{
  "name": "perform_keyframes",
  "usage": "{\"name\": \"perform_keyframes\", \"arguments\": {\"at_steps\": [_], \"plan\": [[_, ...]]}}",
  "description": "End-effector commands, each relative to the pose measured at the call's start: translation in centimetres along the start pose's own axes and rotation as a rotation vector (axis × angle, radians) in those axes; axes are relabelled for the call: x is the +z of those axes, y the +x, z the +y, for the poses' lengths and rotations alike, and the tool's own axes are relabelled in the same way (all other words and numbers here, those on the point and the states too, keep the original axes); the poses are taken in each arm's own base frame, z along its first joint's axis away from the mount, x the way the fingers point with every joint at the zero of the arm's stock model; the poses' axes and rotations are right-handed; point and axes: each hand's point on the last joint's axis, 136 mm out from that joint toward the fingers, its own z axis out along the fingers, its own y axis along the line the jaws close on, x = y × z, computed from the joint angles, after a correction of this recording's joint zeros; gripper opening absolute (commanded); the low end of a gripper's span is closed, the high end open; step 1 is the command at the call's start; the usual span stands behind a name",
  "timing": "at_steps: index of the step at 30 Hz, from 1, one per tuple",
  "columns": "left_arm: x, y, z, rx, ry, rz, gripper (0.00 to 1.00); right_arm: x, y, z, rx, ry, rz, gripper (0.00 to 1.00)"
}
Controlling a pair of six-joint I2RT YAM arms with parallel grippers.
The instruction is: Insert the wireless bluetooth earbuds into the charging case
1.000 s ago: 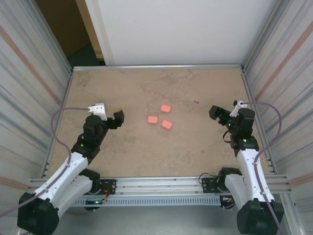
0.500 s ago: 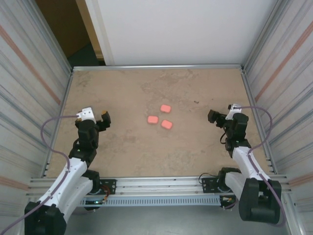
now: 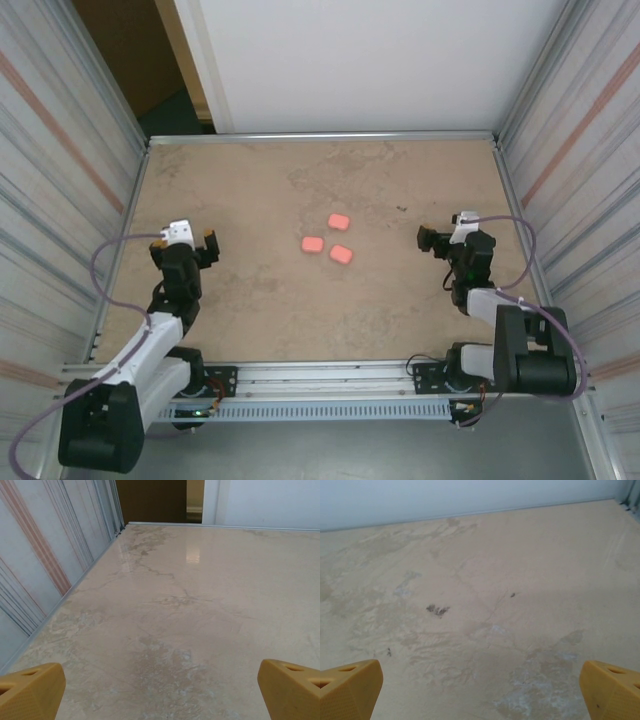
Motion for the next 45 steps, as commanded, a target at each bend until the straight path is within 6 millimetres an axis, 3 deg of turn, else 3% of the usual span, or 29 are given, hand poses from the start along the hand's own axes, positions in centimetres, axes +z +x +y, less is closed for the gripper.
{"name": "perform_keyframes", "arguments": {"at_steps": [1, 7, 14, 27, 33, 45], "plan": [[0.5, -0.2, -0.6, 0.021, 0.045, -0.03, 0.99, 0.7, -0.8, 0.8, -0.064, -0.046, -0.052, 1.0], [1.1, 0.6, -1.3, 0.086, 0.077, -0.035, 0.99, 2.6, 1.3, 0.6, -0.06, -0.052, -0.015, 1.0], [1.4, 1.0, -2.4, 0.101, 0.141, -0.047, 0.99, 4.2, 1.2, -1.5, 0.033, -0.001, 0.067, 1.0], [2.4, 0.5, -3.3, 0.088, 0.179, -0.091, 0.99, 4.3, 1.3, -1.5, 0.017, 0.025, 0.072, 1.0], [2.9, 0.1, -4.7, 0.085, 0.247, -0.116, 0.99, 4.3, 1.2, -1.5, 0.014, 0.029, 0.071, 1.0], [4.5, 2.2, -6.3, 0.069, 0.34, -0.119, 0.99, 4.3, 1.2, -1.5, 0.014, 0.029, 0.07, 1.0]]}}
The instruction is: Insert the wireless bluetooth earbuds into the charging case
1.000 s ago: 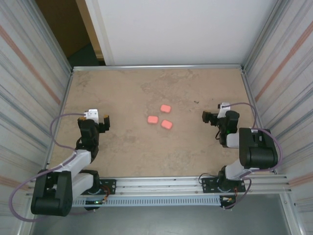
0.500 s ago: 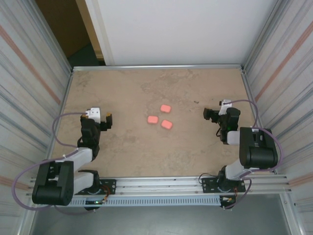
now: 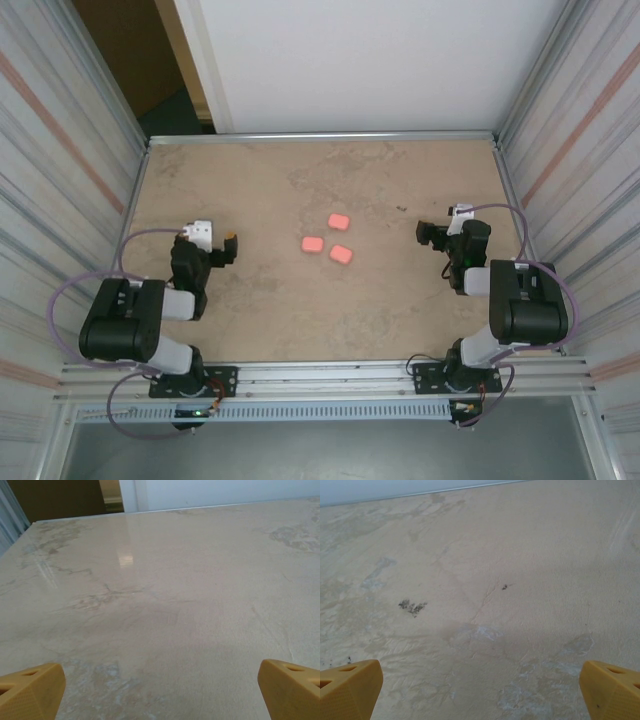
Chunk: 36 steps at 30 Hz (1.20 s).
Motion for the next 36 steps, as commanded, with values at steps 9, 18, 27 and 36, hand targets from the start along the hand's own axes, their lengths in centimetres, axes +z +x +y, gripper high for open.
{"name": "perform_keyframes", "arguments": {"at_steps": [9, 18, 27, 36], "plan": [[0.3, -1.4, 1.6, -0.079, 0.001, -0.057, 0.99, 0.2, -0.3, 0.0, 0.006, 0.009, -0.004, 1.0], [2.9, -1.1, 1.1, -0.071, 0.047, 0.077, 0.99, 0.3, -0.3, 0.0, 0.007, 0.009, -0.001, 1.0], [3.2, -1.1, 0.3, -0.025, 0.049, 0.096, 0.99, 0.2, -0.2, 0.0, 0.005, 0.011, -0.001, 1.0], [3.2, -1.1, 0.1, -0.017, 0.048, 0.096, 0.99, 0.3, -0.2, -0.1, 0.004, 0.025, 0.004, 1.0]]}}
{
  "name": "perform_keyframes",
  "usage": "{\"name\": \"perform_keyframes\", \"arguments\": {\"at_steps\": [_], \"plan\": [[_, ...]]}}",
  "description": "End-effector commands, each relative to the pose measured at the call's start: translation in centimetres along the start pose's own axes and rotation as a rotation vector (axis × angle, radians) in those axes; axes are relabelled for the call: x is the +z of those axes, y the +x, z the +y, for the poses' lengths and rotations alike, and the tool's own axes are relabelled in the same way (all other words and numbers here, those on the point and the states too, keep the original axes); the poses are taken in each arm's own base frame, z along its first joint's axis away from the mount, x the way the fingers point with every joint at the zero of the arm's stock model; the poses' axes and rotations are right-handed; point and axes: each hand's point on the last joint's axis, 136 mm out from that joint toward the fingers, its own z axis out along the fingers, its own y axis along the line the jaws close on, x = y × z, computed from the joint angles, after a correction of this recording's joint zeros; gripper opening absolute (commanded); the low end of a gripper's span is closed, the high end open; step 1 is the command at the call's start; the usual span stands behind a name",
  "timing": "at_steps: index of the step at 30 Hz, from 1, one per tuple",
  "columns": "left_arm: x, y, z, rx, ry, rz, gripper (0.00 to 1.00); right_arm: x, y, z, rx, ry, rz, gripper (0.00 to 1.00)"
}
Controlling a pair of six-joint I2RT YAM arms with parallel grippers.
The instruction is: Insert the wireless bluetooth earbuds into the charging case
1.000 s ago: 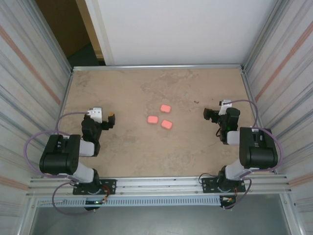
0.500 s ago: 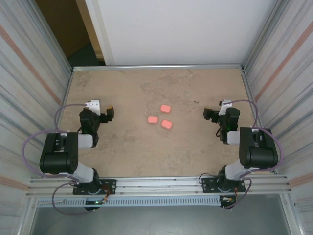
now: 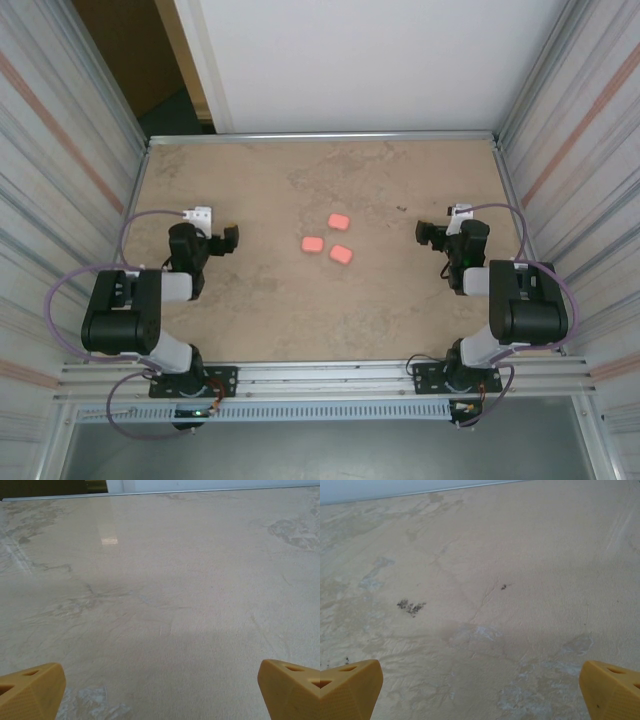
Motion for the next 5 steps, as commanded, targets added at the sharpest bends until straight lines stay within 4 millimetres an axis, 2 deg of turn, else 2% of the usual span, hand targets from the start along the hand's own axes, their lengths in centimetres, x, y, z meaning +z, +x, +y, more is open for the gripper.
{"name": "perform_keyframes", "arguments": {"at_steps": [1, 5], "plan": [[0.31, -0.82, 0.16, 0.021, -0.009, -0.015, 0.99, 0.32, -0.25, -0.19, 0.009, 0.012, 0.004, 1.0], [0.3, -0.84, 0.17, 0.021, -0.009, -0.016, 0.99, 0.27, -0.32, -0.25, 0.009, 0.014, 0.0, 1.0]]}}
